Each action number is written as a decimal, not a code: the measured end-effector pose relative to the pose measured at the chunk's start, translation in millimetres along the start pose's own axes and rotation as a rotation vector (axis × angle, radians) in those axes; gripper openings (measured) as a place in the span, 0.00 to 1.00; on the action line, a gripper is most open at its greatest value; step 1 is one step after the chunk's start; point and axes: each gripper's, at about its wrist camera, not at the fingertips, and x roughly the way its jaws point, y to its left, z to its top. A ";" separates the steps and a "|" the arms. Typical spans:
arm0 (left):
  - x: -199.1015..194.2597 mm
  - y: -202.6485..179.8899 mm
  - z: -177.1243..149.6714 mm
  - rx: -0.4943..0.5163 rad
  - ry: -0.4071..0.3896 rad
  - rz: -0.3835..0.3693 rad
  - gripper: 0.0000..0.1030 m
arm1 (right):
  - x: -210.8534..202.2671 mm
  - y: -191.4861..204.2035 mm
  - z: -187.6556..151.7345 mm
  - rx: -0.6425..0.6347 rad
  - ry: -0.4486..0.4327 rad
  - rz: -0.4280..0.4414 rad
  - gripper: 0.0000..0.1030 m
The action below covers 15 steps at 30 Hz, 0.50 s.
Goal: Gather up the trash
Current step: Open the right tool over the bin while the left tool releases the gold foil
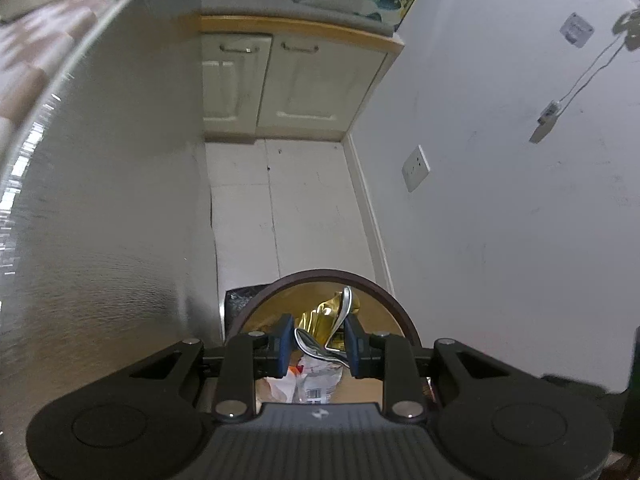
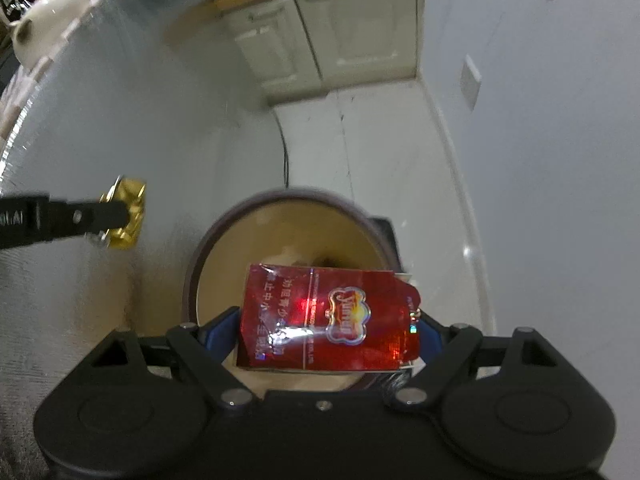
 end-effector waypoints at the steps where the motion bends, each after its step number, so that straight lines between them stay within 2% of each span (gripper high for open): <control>1: 5.9 0.4 1.1 -0.001 0.007 -0.004 0.27 | 7.9 0.0 -0.1 0.007 0.016 0.011 0.85; 10: 54.5 -2.9 5.6 -0.005 0.079 -0.042 0.27 | 61.3 6.3 -6.4 0.018 0.138 0.101 0.86; 15: 77.7 -7.6 7.0 -0.009 0.113 -0.052 0.27 | 75.2 5.4 -14.4 0.007 0.181 0.112 0.98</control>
